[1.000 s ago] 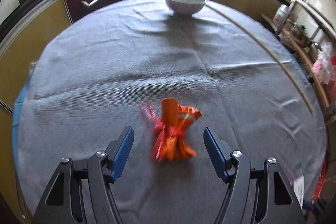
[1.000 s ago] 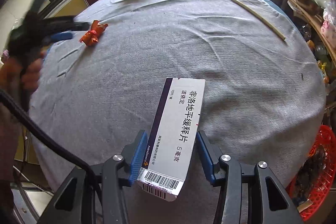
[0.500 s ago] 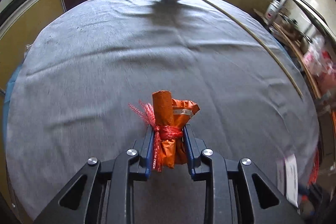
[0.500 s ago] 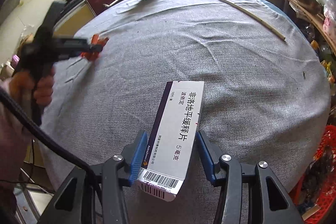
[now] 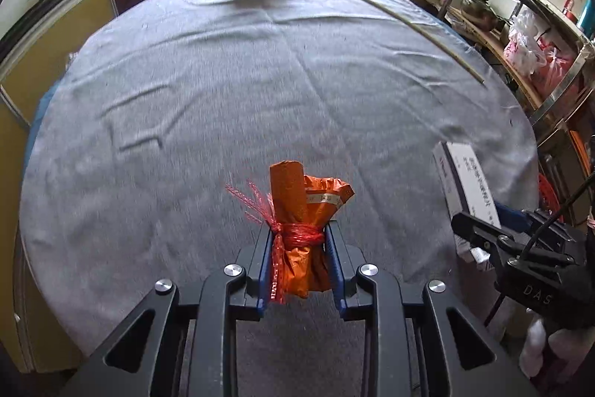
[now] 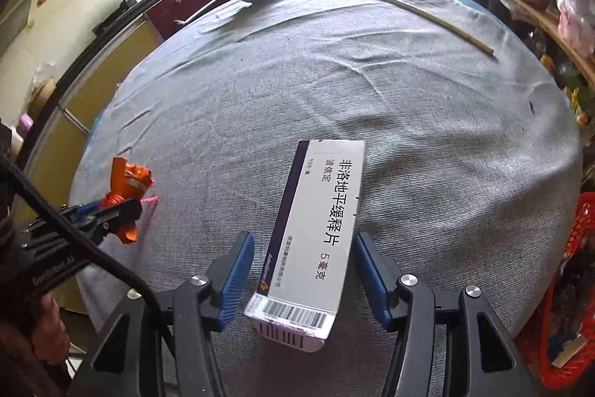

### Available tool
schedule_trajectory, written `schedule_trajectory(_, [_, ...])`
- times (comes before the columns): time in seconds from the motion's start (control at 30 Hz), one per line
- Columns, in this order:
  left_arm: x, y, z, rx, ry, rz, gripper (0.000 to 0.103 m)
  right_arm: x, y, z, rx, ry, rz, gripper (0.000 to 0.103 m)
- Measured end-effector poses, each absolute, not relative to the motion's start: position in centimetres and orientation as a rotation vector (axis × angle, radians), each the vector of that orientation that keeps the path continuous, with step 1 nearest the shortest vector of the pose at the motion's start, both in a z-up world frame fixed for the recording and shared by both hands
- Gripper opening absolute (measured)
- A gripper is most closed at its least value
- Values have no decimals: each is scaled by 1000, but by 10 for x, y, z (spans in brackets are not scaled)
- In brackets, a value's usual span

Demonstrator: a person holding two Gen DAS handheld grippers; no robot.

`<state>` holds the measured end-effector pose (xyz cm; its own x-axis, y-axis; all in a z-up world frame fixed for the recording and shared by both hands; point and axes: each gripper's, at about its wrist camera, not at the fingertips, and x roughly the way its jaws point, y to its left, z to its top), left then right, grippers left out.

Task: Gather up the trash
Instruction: 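Grasp the orange wrapper with red string with the left tool while the right tool holds the box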

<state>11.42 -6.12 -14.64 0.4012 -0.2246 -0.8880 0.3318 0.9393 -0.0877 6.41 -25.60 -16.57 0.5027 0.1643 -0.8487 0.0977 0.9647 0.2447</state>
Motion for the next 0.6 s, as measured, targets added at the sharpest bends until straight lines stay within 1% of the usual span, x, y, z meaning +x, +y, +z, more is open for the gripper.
schedule_trajectory(0.03, [114,-60,-150,100,1116,-349,28,63,-253,-166,247,1038,35,59])
schedule_trajectory(0.1, [111,-56,-154,83,1134,-359,28,60,-251,-167,200,1021,26,53])
schedule_trajectory(0.13, [109,-53,-154,68,1140,-370,30,58,-250,-168,175,1014,20,51])
schedule_trajectory(0.17, [106,-52,-154,59,1141,-376,39,56,-250,-168,162,1008,18,50])
schedule_trajectory(0.2, [104,-49,-153,49,1140,-381,45,54,-251,-168,159,1005,20,50])
schedule_trajectory(0.23, [101,-45,-150,33,1130,-382,55,52,-252,-168,163,1002,21,50])
schedule_trajectory(0.27, [99,-42,-148,18,1122,-384,59,51,-254,-168,166,1000,21,50])
schedule_trajectory(0.57, [92,-37,-149,-21,1093,-386,59,32,-250,-158,167,934,69,49])
schedule_trajectory(0.6, [93,-36,-151,-27,1092,-387,58,29,-248,-157,160,929,72,49])
